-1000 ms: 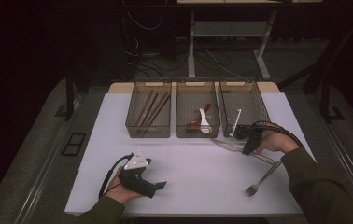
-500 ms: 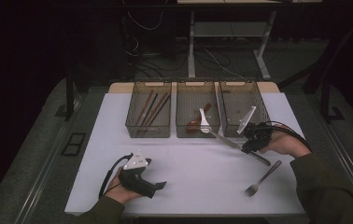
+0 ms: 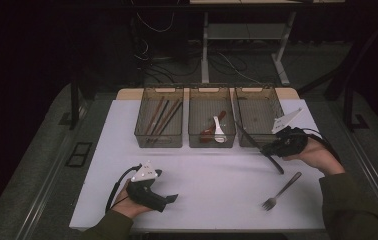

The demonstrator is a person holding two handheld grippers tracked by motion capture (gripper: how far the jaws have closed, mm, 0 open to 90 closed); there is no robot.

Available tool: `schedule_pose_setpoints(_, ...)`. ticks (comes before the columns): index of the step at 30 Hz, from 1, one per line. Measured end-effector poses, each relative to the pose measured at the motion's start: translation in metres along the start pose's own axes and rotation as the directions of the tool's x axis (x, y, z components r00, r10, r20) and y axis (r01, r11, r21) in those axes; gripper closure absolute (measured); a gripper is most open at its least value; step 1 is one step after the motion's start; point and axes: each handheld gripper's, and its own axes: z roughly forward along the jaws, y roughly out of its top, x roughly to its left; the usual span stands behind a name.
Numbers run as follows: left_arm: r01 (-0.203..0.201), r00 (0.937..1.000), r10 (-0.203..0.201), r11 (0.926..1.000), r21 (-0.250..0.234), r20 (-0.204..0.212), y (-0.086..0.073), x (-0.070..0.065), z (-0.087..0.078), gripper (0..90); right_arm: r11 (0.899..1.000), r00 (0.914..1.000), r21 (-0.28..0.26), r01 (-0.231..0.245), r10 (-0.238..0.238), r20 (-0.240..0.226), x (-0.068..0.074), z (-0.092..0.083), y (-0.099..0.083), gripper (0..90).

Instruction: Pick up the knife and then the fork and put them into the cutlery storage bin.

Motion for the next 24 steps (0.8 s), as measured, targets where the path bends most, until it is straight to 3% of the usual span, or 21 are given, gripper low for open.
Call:
schedule_pose_setpoints(6, 0.002, 1.0, -0.002, 1.0, -0.002, 0.0, 0.0, 0.0, 0.0, 0.0, 0.99, 0.9957, -0.116, -0.079, 0.084, 0.039, -0.01, -0.016, -0.006, 80.2)
schedule_pose_setpoints(10, 0.0, 1.0, 0.0, 1.0, -0.006, 0.001, 0.0, 0.0, 0.0, 0.0, 0.973, 0.9874, -0.191, -0.127, 0.143, 0.069, -0.017, -0.028, -0.01, 80.3)
schedule_pose_setpoints(16, 0.0, 1.0, 0.0, 0.9999, -0.011, 0.0, 0.0, 0.001, 0.0, 0.0, 0.942, 0.9681, -0.283, -0.182, 0.222, 0.116, -0.03, -0.047, -0.007, 80.3)
schedule_pose_setpoints(24, 0.003, 1.0, -0.003, 0.9999, -0.016, 0.003, 0.0, 0.001, -0.001, 0.0, 0.915, 0.9382, -0.335, -0.225, 0.296, 0.179, -0.055, -0.063, 0.008, 80.2)
